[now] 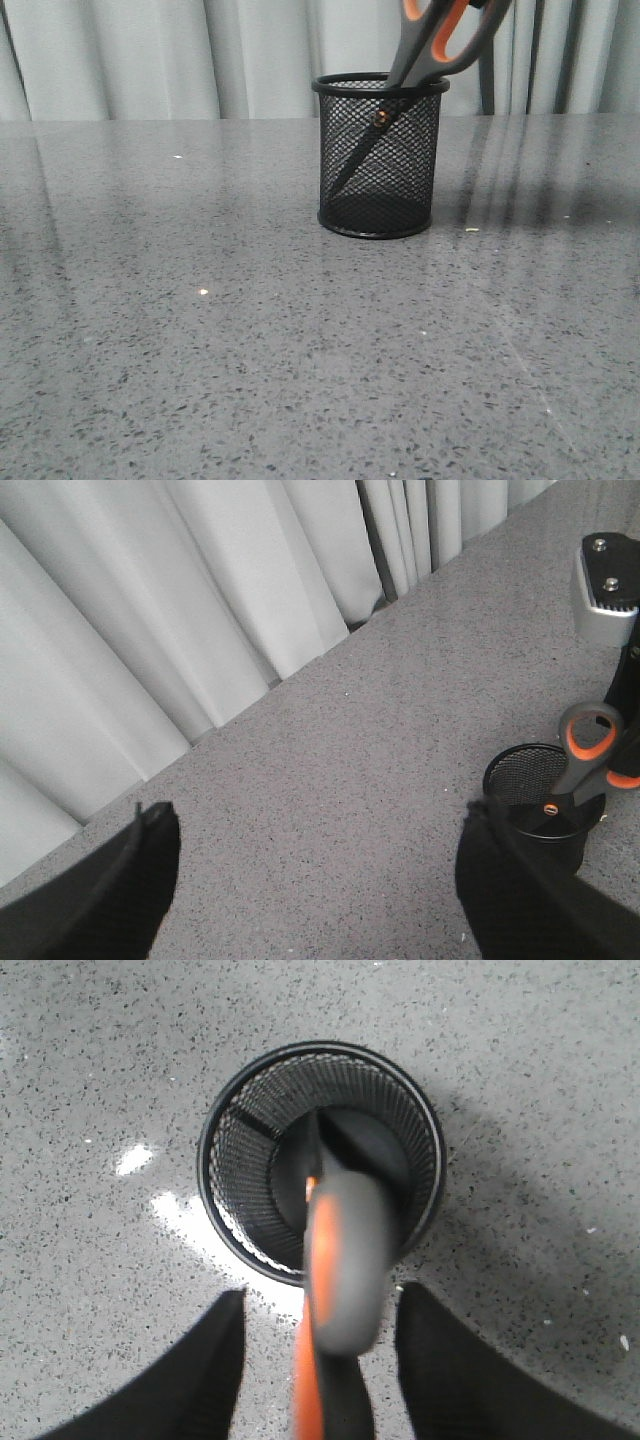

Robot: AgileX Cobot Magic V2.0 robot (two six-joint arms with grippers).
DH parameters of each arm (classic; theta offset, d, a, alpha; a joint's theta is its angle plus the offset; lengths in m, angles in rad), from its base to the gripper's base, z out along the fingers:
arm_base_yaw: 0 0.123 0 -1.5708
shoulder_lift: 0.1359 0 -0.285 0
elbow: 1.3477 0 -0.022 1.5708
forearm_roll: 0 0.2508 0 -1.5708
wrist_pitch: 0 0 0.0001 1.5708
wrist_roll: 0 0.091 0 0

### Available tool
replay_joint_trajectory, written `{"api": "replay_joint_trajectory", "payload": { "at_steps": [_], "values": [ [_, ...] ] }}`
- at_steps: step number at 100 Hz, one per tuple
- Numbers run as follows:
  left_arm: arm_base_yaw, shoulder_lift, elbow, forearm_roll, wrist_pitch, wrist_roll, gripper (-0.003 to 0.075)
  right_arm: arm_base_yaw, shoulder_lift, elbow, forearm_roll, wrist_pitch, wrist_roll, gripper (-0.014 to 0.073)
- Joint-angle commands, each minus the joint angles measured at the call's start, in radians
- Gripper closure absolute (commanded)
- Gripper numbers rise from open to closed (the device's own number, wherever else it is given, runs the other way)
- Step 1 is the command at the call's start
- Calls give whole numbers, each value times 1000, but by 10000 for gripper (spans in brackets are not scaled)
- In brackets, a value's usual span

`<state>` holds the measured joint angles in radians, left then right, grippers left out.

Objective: Put scissors into bucket

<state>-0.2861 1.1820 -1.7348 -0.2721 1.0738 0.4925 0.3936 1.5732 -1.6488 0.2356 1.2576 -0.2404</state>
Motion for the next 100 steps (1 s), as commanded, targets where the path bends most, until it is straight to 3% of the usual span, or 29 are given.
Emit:
{"api": "replay_joint_trajectory", "payload": {
  "at_steps": [1, 37, 46, 54, 64, 73, 84, 100],
  "values": [
    [1, -21, -33, -26, -64, -11, 186, 0, -36, -46, 9, 36, -1, 222],
    [1, -21, -33, 0, -46, -2, 186, 0, -134, -210, -133, 36, 78, 236],
    [1, -21, -26, 18, -35, -2, 187, 0, -175, -210, -135, 36, 86, 319],
    [1, -21, -20, 24, -33, -2, 197, 0, -209, -206, -135, 23, 88, 464],
    [1, -21, -20, 24, -21, -2, 304, 0, -262, -169, -135, -40, 88, 664],
    [1, -22, -20, 24, 4, -2, 463, 0, -324, -104, -135, -118, 96, 657],
    [1, -28, -20, 24, 50, -2, 730, 0, -419, 22, -135, -233, 95, 657],
    [1, -73, 42, 13, 11, -2, 740, 0, -588, 265, -134, -470, 98, 657]
  ]
}}
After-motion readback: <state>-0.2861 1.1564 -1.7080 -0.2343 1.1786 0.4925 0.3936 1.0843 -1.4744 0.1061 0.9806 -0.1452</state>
